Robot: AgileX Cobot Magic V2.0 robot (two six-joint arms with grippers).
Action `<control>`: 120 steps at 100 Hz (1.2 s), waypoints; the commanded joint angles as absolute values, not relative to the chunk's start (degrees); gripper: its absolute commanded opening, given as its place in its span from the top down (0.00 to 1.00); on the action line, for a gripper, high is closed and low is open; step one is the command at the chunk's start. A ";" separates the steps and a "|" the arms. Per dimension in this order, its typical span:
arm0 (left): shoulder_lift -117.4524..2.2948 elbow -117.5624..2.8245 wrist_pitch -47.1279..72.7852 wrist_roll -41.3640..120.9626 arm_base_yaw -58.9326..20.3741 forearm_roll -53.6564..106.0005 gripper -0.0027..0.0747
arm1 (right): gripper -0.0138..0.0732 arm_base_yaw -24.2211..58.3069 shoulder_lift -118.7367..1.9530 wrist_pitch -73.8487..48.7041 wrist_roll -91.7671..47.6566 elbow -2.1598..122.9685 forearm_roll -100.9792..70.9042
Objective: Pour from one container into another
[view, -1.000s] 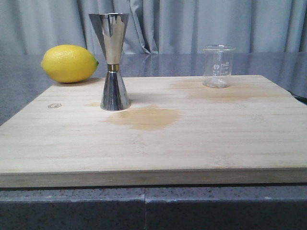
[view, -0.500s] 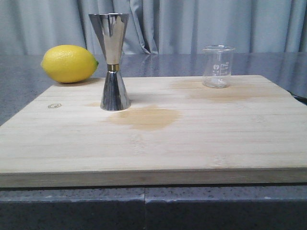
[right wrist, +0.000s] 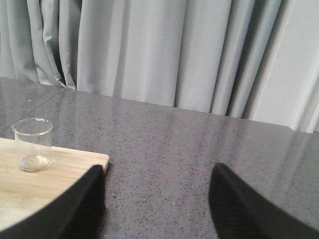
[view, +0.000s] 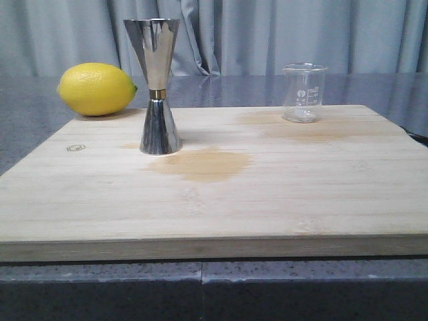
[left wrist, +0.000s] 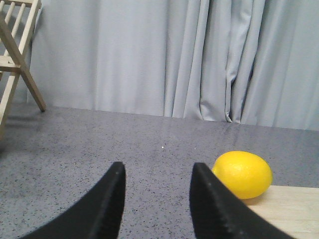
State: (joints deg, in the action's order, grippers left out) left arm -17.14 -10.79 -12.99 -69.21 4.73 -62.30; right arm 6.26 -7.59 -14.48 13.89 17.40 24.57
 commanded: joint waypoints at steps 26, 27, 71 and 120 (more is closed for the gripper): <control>-17.44 -11.80 -17.78 -69.92 4.28 -60.87 0.99 | 0.92 5.83 -8.14 -10.94 13.57 18.71 24.62; -17.44 -11.80 -17.67 -69.92 4.28 -60.87 0.99 | 0.93 5.83 -8.14 -10.94 13.57 18.71 24.62; -17.44 -11.76 -17.79 -69.92 4.28 -60.97 0.99 | 0.92 5.83 -8.14 -14.24 13.57 18.71 24.62; -17.44 -11.76 -17.79 -69.92 4.28 -61.09 0.99 | 0.92 5.83 -8.14 -14.24 13.57 18.71 24.62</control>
State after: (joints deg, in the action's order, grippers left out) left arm -17.14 -10.22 -15.62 -69.30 4.73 -62.30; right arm 6.26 -7.59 -17.72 13.87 17.25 24.09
